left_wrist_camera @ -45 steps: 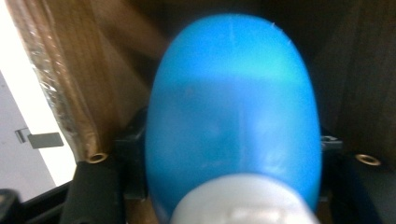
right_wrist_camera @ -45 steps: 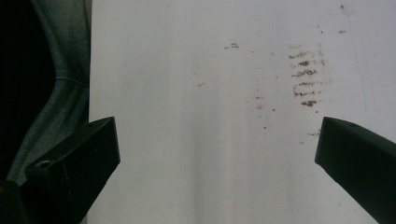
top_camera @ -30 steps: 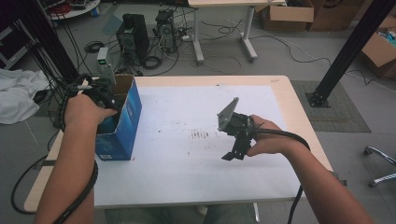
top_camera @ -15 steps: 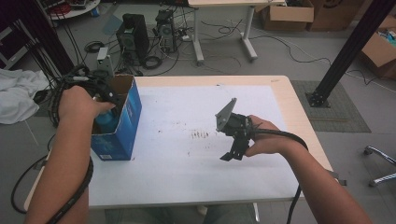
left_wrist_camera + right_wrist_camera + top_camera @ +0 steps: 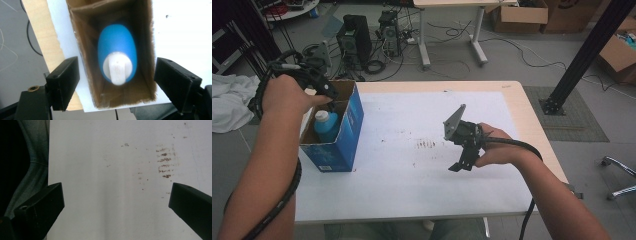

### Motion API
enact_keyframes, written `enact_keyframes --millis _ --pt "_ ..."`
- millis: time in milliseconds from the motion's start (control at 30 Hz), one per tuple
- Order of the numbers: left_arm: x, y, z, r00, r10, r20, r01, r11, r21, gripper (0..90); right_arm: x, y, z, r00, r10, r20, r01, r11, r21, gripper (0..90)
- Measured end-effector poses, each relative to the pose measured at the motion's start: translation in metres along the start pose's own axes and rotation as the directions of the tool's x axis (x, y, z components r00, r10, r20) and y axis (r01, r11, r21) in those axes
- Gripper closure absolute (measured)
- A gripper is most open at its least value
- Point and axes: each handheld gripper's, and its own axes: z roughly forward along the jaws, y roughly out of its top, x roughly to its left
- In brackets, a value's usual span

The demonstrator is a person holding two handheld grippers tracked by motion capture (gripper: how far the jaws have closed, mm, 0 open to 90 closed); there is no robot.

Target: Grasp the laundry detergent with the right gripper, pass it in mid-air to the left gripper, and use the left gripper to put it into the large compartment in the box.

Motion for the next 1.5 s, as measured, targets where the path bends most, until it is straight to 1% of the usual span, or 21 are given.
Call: enact_keyframes --millis 67,233,500,700,733,767,833,867,933,967,1067,1100,1200,1233,1300,1333,1367,1400,1433,1467,1500 --pt "-0.004 0.001 -0.012 0.9992 0.041 0.003 -0.041 0.9992 0.003 18.0 0.000 0.001 0.000 1.0000 0.002 -0.004 -0.002 1.000 0.001 0.0" --pt "-0.008 0.003 -0.026 0.9970 0.076 0.010 -0.076 0.9970 -0.013 15.9 -0.003 0.002 0.001 1.0000 0.006 -0.006 -0.006 1.000 0.002 0.0" --pt "-0.018 0.005 -0.026 0.9890 0.147 0.021 -0.147 0.9892 0.007 8.9 -0.005 0.004 0.002 0.9999 0.010 -0.014 -0.010 1.000 0.004 0.0" --pt "-0.031 0.005 -0.026 0.9763 0.213 0.039 -0.213 0.9769 0.011 6.4 -0.005 0.004 0.002 0.9998 0.013 -0.015 -0.013 1.000 0.003 0.0" --pt "-0.037 0.005 -0.025 0.9710 0.236 0.040 -0.236 0.9716 0.011 6.3 -0.005 0.004 0.002 0.9998 0.013 -0.017 -0.013 1.000 0.003 0.0" --pt "-0.037 0.005 -0.025 0.9710 0.236 0.040 -0.236 0.9716 0.011 6.0 -0.004 0.004 0.002 0.9998 0.013 -0.016 -0.013 1.000 0.003 0.0" --pt "-0.047 0.004 -0.025 0.9597 0.276 0.052 -0.277 0.9607 0.015 5.7 -0.004 0.004 0.001 0.9998 0.014 -0.015 -0.014 1.000 0.001 0.0" --pt "-0.047 0.004 -0.025 0.9597 0.276 0.052 -0.277 0.9607 0.015 5.4 -0.004 0.004 0.001 0.9998 0.014 -0.015 -0.014 1.000 0.001 0.0" --pt "-0.058 0.005 -0.025 0.9452 0.321 0.060 -0.322 0.9466 0.010 3.1 -0.004 0.003 0.001 0.9997 0.018 -0.015 -0.018 1.000 0.000 0.0" --pt "-0.058 0.005 -0.025 0.9452 0.321 0.060 -0.322 0.9466 0.010 2.6 -0.004 0.003 0.001 0.9997 0.018 -0.015 -0.018 1.000 0.000 0.0" --pt "-0.069 0.004 -0.025 0.9277 0.366 0.075 -0.367 0.9300 0.012 0.4 -0.003 0.003 -0.001 0.9997 0.019 -0.015 -0.019 1.000 0.005 0.0" --pt "-0.076 0.004 -0.025 0.9141 0.398 0.078 -0.400 0.9166 0.009 0.4 -0.003 0.002 -0.001 0.9997 0.020 -0.014 -0.020 1.000 0.006 0.0" --pt "-0.087 0.003 -0.026 0.8887 0.450 0.090 -0.451 0.8925 -0.007 0.2 -0.002 0.001 -0.003 0.9996 0.024 -0.013 -0.024 1.000 0.009 0.0" --pt "-0.087 0.003 -0.026 0.8887 0.450 0.090 -0.451 0.8925 -0.007 0.2 -0.002 0.001 -0.003 0.9996 0.026 -0.013 -0.026 1.000 0.010 0.0" --pt "-0.095 0.002 -0.026 0.8667 0.489 0.099 -0.492 0.8708 0.003 0.1 -0.002 0.001 -0.004 0.9995 0.029 -0.013 -0.028 1.000 0.011 0.0" --pt "-0.104 0.001 -0.024 0.8458 0.526 0.088 -0.529 0.8483 0.016 0.1 -0.002 0.000 -0.004 0.9994 0.034 -0.011 -0.033 0.999 0.013 0.0" --pt "-0.109 0.000 -0.024 0.8319 0.548 0.089 -0.551 0.8341 0.021 0.2 -0.002 -0.001 -0.005 0.9993 0.035 -0.011 -0.035 0.999 0.015 0.0" --pt "-0.109 0.000 -0.024 0.8319 0.548 0.089 -0.551 0.8341 0.021 0.2 -0.002 -0.001 -0.005 0.9993 0.036 -0.012 -0.036 0.999 0.016 0.0" --pt "-0.114 -0.001 -0.023 0.8163 0.570 0.094 -0.574 0.8188 0.019 0.2 -0.002 -0.001 -0.005 0.9993 0.036 -0.012 -0.036 0.999 0.016 0.0" --pt "-0.124 -0.002 -0.021 0.7809 0.616 0.104 -0.620 0.7846 0.009 0.1 -0.001 -0.001 -0.006 0.9992 0.038 -0.011 -0.038 0.999 0.020 0.0" --pt "-0.124 -0.002 -0.021 0.7809 0.616 0.104 -0.620 0.7846 0.009 0.1 0.000 -0.002 -0.006 0.9992 0.040 -0.010 -0.040 0.999 0.023 0.0"
